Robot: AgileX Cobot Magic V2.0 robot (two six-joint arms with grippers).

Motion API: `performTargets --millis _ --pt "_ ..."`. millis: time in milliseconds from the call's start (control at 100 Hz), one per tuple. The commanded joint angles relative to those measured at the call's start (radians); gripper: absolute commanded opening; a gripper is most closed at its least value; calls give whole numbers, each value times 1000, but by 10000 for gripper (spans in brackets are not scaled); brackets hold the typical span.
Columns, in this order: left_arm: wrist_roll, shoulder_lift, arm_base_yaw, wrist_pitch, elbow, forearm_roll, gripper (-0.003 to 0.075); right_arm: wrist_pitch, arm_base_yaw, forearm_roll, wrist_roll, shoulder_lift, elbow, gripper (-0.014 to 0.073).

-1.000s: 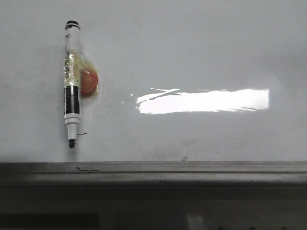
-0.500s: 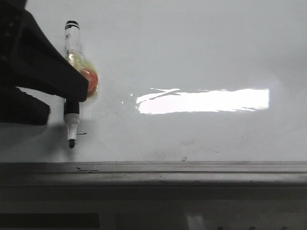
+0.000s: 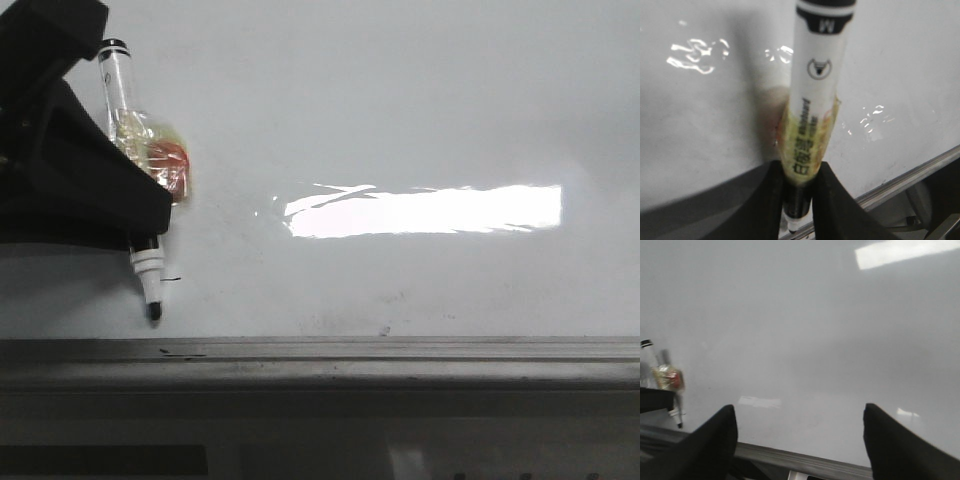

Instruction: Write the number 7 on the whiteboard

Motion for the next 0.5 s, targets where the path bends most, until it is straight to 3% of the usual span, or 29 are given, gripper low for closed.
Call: performTargets --millis 0,160,340,410,490 --pt "79 -31 -6 26 -28 -2 -20 -87 -6 202 -251 31 -30 477" --pt "473 -107 -9 158 -28 -87 -20 1 -6 590 -710 112 -30 477" --pt "1132 -181 -9 385 -28 -478 -20 120 40 888 -1060 235 -30 477" --pt "1259 -181 -9 459 -28 -591 -20 152 88 932 -1166 280 -32 477" --pt "1304 -176 -9 470 -28 -632 -20 140 152 930 -1209 330 -32 477"
